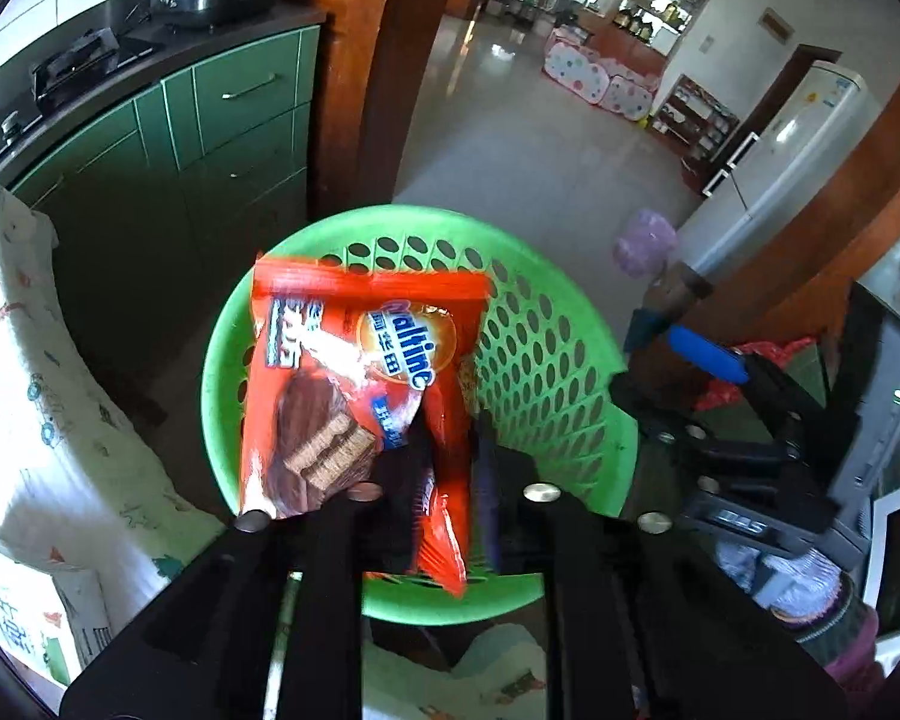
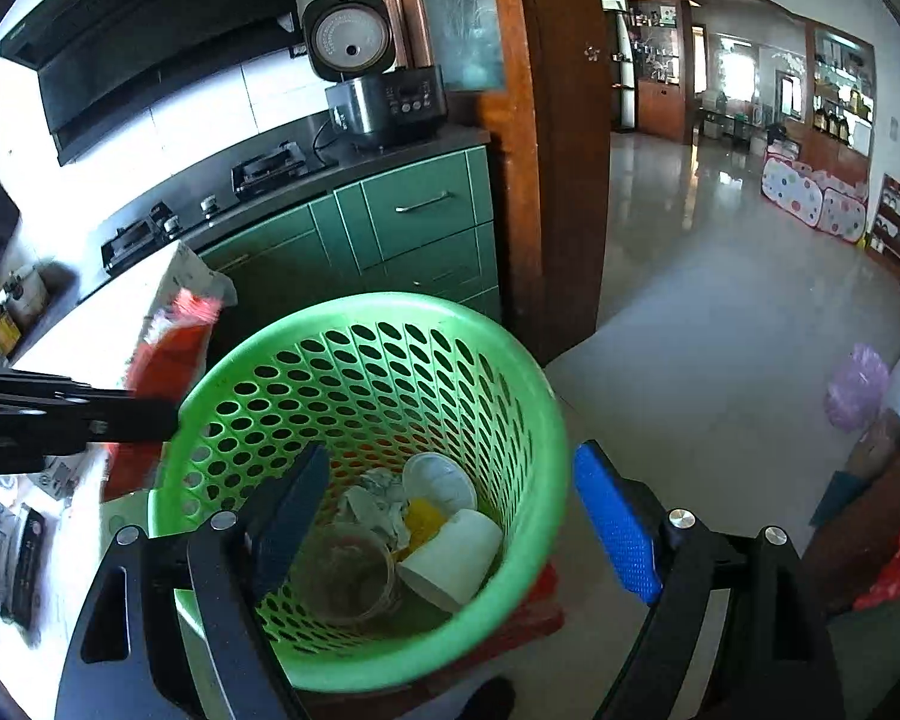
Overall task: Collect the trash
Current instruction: 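Drop the cup lid into the basket with the right tool while the left tool carries the bag, then hold the orange bag over the green basket with the left tool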
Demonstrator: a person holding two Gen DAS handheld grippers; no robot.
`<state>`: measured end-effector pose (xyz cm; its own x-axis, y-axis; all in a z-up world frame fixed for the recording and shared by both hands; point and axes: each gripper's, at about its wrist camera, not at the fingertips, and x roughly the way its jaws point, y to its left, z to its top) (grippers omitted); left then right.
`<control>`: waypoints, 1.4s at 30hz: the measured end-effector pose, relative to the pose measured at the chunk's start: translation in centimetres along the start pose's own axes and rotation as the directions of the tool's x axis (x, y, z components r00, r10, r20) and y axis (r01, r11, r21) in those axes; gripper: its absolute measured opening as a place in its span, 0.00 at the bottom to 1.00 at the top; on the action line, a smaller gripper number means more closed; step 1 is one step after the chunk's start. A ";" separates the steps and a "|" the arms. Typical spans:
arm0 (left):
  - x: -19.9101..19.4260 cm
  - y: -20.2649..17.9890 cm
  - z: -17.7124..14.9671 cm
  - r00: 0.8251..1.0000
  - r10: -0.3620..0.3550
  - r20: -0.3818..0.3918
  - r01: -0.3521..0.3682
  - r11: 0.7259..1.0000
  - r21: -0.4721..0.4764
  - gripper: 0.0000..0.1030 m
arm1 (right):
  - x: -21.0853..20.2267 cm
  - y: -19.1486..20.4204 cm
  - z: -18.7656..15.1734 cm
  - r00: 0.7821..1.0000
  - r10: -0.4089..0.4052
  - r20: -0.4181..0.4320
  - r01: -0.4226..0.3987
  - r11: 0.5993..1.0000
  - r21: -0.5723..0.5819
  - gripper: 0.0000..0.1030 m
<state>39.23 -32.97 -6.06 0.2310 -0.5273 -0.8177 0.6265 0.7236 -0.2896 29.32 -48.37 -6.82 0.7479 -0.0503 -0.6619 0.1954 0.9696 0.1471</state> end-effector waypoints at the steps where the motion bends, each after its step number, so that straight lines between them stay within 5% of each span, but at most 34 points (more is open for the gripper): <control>1: 0.1 0.0 0.1 1.000 0.005 0.000 -0.005 1.000 0.002 0.33 | -0.2 -0.3 -0.1 1.000 0.003 0.001 -0.003 1.000 0.008 0.78; 4: -0.1 0.2 0.1 1.000 0.030 0.008 -0.030 1.000 -0.003 0.50 | -0.6 -0.8 -0.5 1.000 0.001 0.008 -0.001 1.000 0.019 0.78; 9: -1.4 0.2 -0.5 1.000 0.017 0.027 -0.016 1.000 -0.008 0.53 | -1.6 -0.4 -0.8 1.000 0.009 0.014 -0.010 1.000 0.025 0.78; 17: -4.1 -0.7 -0.9 0.997 -0.019 0.081 0.016 0.999 0.031 0.71 | -3.7 1.4 -1.2 0.999 0.029 0.045 -0.030 0.999 0.027 0.78; 29: -0.1 0.5 -0.8 0.996 -0.081 -0.037 0.080 0.996 -0.035 0.72 | -4.4 0.6 -1.4 0.999 0.006 0.050 -0.007 0.999 0.034 0.78; 35: 2.1 1.7 -1.4 0.980 -0.173 -0.099 0.162 0.981 -0.106 0.72 | -4.1 -0.3 -2.0 0.999 0.012 0.038 -0.014 0.998 0.057 0.78; 42: 2.8 1.8 -2.1 0.990 -0.059 -0.131 0.049 0.996 -0.074 0.72 | -4.1 -0.7 -2.0 0.999 0.017 0.038 -0.020 0.998 0.064 0.78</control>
<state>39.49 -32.22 -9.93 0.0944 -0.5062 -0.8573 0.5806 0.7275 -0.3656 24.83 -48.38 -5.71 0.7749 -0.0426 -0.6306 0.2210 0.9530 0.2072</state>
